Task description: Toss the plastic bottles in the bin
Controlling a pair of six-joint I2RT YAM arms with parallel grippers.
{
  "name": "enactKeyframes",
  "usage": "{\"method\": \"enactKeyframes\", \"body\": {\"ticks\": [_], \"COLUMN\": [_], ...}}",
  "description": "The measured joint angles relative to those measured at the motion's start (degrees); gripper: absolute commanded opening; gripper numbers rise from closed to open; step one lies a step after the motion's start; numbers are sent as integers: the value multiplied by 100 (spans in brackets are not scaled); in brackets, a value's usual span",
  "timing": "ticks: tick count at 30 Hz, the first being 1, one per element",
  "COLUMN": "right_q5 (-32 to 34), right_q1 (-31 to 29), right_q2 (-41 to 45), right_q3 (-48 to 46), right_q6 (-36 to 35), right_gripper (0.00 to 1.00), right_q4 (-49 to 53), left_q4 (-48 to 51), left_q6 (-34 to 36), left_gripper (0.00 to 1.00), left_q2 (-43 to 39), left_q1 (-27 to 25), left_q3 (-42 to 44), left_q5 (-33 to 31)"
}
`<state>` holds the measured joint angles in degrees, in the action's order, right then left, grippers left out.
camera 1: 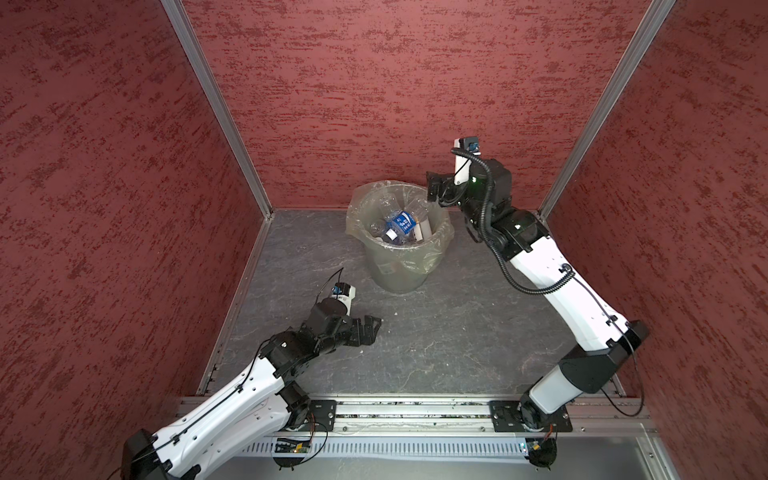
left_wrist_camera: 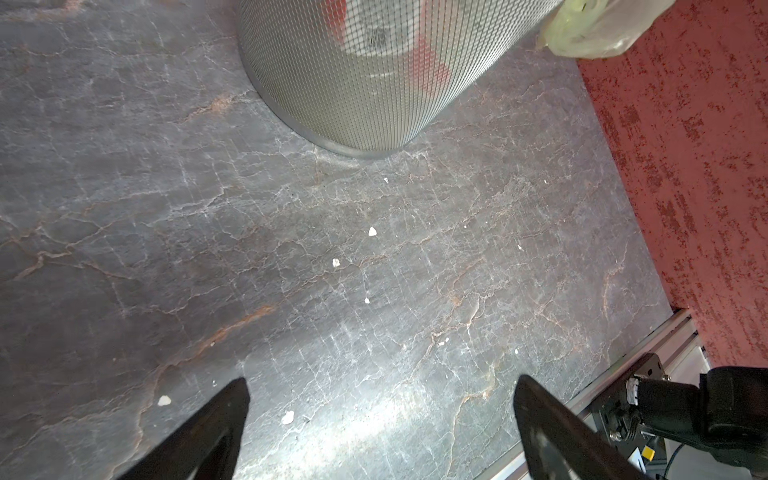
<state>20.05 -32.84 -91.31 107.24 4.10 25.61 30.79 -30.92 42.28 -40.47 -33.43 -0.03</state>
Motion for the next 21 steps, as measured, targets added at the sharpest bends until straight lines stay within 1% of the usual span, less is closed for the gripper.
{"method": "enactKeyframes", "body": {"ticks": [10, 21], "right_q5": [-269, -332], "right_q1": [745, 1257], "right_q2": [879, 1770], "right_q3": [-1464, -2350], "right_q6": [278, 514], "right_gripper": [99, 99], "right_q4": [-42, -81], "left_q4": [-326, -586], "left_q6": [140, 208], "left_gripper": [99, 99], "left_q2": [420, 844], "left_q1": [804, 1827], "left_q3": [-564, -1113], "left_q5": [505, 1071]}}
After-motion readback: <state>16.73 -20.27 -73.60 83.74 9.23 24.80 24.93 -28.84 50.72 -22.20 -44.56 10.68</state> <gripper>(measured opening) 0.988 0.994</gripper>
